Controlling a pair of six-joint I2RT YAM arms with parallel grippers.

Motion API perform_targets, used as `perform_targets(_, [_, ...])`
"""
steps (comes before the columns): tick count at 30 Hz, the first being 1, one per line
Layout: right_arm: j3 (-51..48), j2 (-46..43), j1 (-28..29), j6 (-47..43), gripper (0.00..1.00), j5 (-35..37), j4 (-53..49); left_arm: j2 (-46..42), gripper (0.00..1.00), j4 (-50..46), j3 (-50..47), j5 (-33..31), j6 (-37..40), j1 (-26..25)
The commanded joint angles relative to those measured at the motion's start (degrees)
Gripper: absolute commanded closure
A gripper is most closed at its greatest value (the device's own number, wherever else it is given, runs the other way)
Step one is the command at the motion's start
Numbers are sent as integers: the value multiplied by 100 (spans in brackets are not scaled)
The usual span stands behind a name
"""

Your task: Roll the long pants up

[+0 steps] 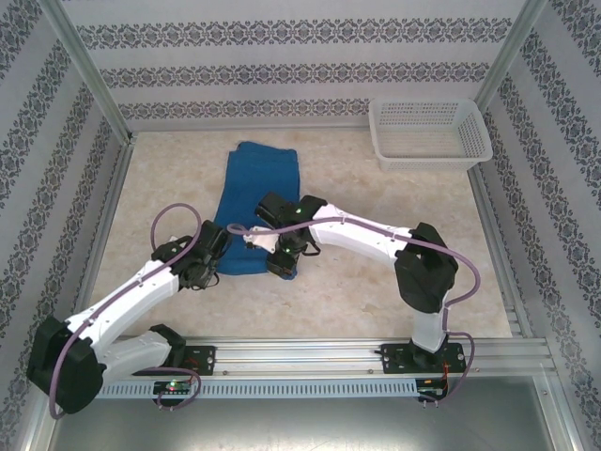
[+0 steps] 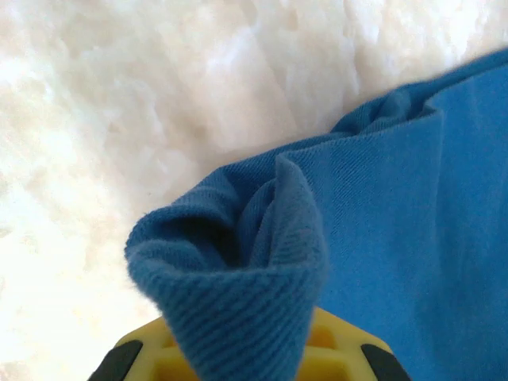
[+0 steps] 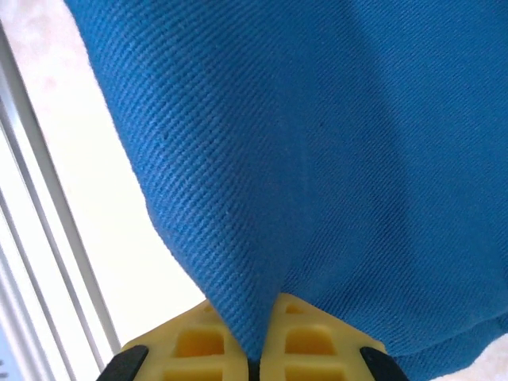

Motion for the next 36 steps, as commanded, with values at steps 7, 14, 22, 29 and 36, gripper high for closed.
perform_targets(7, [1148, 1169, -832, -138, 100, -1454, -1094, 1812, 100, -257, 1224, -208, 422, 295])
perform_targets(14, [1303, 1553, -1275, -290, 100, -1579, -1249, 2383, 100, -307, 1658, -248, 735, 655])
perform_targets(22, [1554, 1506, -1581, -152, 78, -1242, -1094, 3049, 100, -238, 2062, -284, 1354, 1231])
perform_targets(29, [697, 135, -886, 236, 23, 813, 60, 3890, 100, -108, 2605, 40, 1532, 1321])
perform_targets(36, [-500, -610, 722, 404, 22, 2835, 1090, 4335, 100, 95, 2959, 331, 1591, 1336])
